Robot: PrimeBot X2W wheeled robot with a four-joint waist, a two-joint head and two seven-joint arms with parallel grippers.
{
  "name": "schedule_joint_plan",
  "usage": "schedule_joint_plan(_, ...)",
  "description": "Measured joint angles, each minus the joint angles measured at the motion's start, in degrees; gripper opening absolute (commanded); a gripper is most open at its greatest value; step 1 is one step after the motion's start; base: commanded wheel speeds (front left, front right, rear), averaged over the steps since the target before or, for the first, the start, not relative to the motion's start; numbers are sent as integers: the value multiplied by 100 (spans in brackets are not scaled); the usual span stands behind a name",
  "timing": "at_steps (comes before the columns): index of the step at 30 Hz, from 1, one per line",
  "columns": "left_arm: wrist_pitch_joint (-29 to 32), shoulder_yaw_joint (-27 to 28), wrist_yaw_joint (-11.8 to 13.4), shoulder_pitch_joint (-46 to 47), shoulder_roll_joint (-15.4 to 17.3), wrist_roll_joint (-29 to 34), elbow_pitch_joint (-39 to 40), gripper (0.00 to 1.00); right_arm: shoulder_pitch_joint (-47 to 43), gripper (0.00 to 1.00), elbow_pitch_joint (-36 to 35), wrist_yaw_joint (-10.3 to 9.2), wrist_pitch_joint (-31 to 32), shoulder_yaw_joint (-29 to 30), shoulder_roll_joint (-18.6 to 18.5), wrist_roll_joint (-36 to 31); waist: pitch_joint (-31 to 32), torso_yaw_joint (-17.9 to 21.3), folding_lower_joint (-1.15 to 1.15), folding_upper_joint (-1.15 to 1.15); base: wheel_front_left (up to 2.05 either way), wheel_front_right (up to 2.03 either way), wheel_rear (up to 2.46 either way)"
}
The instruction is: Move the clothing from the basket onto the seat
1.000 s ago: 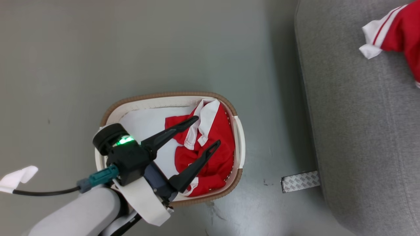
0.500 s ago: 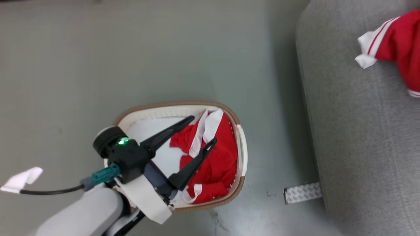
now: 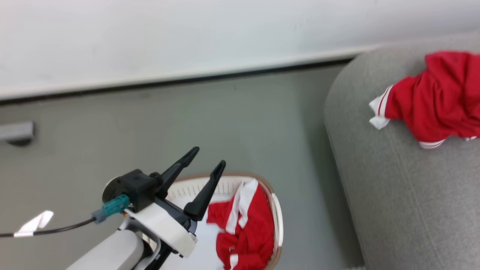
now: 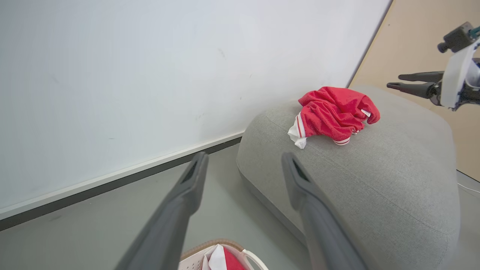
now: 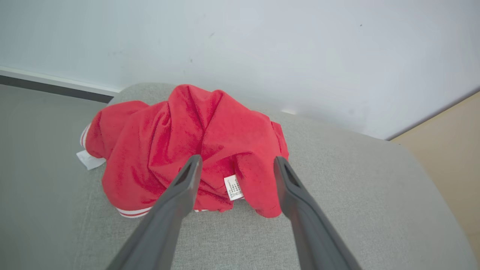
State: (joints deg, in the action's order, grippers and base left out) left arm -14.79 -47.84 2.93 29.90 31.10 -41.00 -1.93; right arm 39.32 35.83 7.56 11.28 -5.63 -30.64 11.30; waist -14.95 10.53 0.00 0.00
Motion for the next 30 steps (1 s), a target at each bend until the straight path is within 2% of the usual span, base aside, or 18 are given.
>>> schedule_joint_plan(4,-29,335,88,-199,-138,-27,-87,100,-226,100,-566,0,-191,-159,-212,347,505,-96,-2,0,0,0,0)
schedule_joint_plan(9,-33,779,180,-493,-249,33,-143,100,-533,100,-1178,0,-448,-200,-118,650,1003,-330,-2,0,0,0,0)
schedule_joint_plan(13,-33,1281,333,-855,-283,51,-224,100,-871,100,-1506,0,-765,-320,187,756,1311,-540,-2,0,0,0,0)
schedule_joint_plan(20,-34,2332,464,-1552,-365,137,-297,100,-1530,100,-1992,0,-1399,-53,923,845,1596,-883,-2,0,0,0,0)
schedule_joint_plan(26,-34,2978,403,-2001,-772,513,-364,100,-2369,100,-2448,0,-1814,268,1618,552,1655,-1078,-1,0,0,0,0)
schedule_joint_plan(30,-34,3446,278,-2299,-1144,859,-416,100,-2969,100,-2661,0,-2202,255,2100,215,1654,-1089,-1,0,0,0,0)
